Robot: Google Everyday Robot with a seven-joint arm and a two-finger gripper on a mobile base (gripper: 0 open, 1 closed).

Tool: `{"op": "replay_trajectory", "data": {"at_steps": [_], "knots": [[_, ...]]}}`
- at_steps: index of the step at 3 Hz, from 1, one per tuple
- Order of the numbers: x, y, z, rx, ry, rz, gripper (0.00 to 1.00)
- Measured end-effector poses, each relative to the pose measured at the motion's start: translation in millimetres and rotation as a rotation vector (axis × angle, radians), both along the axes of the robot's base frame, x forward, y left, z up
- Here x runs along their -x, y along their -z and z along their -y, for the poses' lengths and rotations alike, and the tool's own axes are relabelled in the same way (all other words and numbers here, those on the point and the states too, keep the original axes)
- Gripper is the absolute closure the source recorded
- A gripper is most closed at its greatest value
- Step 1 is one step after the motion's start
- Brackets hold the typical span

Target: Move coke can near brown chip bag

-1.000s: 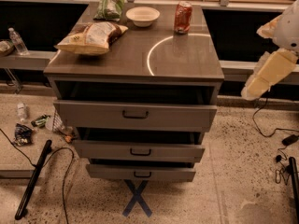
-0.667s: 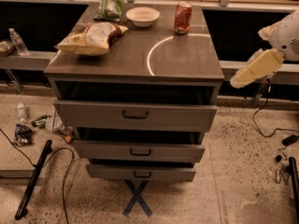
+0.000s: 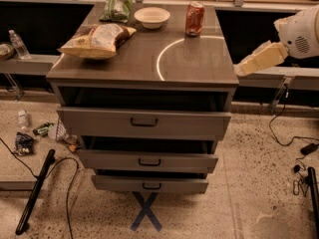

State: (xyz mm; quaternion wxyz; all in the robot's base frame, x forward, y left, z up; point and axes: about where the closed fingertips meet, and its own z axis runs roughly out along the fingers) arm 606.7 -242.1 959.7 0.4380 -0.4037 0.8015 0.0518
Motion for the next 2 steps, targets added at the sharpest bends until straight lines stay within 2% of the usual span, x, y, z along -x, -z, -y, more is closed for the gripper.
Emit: {"op": "replay_trajectory", "data": {"at_steps": [1, 2], "knots": [[-17, 13, -15, -0.027, -0.011, -0.004, 0.0], [-60, 15, -26, -0.093, 0.017, 0.028, 0.0]]}}
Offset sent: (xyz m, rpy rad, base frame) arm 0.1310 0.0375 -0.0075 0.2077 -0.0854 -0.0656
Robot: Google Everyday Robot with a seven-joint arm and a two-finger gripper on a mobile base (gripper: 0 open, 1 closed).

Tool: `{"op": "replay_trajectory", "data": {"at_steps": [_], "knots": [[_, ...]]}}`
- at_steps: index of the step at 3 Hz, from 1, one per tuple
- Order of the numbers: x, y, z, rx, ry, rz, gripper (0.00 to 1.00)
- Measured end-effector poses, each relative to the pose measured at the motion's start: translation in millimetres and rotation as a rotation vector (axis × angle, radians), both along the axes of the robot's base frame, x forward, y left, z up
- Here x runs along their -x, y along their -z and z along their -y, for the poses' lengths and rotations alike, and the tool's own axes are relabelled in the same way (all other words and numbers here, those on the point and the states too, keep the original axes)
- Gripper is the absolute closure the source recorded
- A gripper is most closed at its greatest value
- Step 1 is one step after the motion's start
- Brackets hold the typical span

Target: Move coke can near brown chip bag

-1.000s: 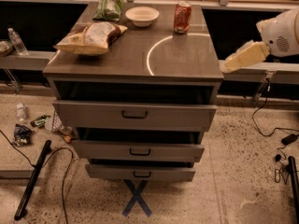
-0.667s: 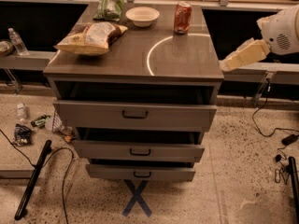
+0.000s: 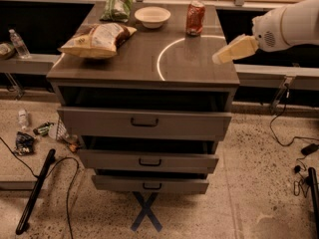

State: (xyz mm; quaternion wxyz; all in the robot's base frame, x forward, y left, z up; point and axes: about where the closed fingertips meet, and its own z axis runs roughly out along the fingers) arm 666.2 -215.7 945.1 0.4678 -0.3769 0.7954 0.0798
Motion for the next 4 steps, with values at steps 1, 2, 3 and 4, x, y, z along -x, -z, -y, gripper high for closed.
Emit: {"op": "replay_trajectory", "data": {"at_steps": [1, 2, 3, 4], "knots": [[-50, -6, -12, -0.098, 0.031, 0.026, 0.0], [-94, -9, -23, -0.189, 0.053, 0.037, 0.0], [-153, -2, -35, -0.251, 0.115, 0.093, 0.0], [-191, 0, -38, -0.267, 0.171, 0.152, 0.0]]}}
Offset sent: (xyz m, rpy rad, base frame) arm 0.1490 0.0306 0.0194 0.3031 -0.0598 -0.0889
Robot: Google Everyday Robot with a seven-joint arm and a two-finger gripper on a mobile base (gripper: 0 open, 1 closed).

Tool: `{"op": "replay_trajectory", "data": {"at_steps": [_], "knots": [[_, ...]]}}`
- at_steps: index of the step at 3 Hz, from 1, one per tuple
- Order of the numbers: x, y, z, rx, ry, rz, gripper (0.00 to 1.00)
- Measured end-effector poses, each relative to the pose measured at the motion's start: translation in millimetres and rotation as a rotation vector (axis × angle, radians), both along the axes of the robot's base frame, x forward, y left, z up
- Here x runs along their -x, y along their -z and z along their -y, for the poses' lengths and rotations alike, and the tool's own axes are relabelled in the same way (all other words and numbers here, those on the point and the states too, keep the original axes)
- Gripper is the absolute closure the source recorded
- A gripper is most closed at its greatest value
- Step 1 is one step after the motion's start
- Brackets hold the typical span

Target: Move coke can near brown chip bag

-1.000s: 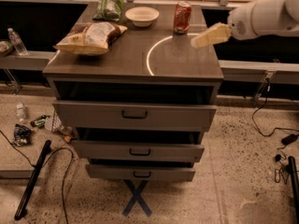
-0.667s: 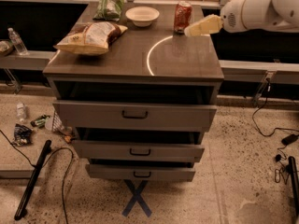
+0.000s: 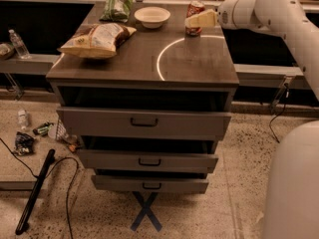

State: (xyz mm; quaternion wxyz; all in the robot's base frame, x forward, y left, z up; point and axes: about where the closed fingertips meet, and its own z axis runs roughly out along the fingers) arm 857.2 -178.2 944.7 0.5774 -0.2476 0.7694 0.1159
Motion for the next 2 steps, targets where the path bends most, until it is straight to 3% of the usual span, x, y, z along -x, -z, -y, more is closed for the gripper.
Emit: {"op": "replay_trajectory", "data": {"at_steps": [2], "knots": [[-4.6, 5.5, -3.1, -0.017, 0.019, -0.003, 0.0]]}}
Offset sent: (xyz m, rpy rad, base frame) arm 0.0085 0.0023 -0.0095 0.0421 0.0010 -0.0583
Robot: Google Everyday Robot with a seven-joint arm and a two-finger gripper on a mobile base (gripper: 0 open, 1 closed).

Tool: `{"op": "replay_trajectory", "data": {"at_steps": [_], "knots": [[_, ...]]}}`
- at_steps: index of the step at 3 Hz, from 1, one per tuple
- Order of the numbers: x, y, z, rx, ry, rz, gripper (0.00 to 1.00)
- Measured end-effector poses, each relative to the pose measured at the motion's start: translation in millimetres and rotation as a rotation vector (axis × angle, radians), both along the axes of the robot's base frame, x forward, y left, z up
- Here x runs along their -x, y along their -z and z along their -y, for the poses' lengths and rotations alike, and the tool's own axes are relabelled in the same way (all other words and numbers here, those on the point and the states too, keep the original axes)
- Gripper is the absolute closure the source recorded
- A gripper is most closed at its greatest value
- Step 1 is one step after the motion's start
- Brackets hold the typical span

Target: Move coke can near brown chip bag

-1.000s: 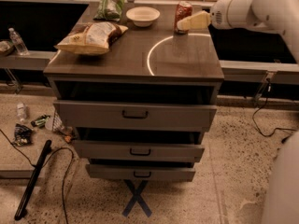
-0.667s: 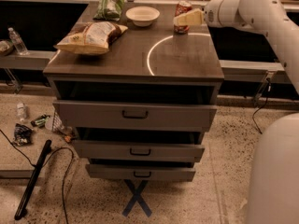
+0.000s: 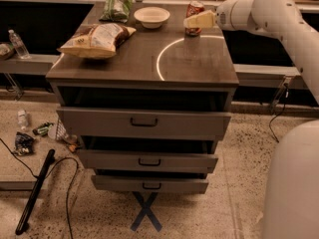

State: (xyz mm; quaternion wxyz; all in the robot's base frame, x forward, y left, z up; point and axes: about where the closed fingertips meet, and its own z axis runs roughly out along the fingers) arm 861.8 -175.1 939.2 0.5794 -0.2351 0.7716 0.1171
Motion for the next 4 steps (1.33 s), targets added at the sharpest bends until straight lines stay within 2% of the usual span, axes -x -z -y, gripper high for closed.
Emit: {"op": "replay_trajectory", "data": {"at_steps": [1, 2, 3, 4], "knots": [[-22, 13, -15, -0.027, -0.002, 0.005, 0.0], [-56, 31, -42, -0.093, -0.038, 0.007, 0.0], [-75, 39, -54, -0.135, -0.05, 0.013, 0.0], [-95, 43, -57, -0.165, -0.034, 0.04, 0.18]]}}
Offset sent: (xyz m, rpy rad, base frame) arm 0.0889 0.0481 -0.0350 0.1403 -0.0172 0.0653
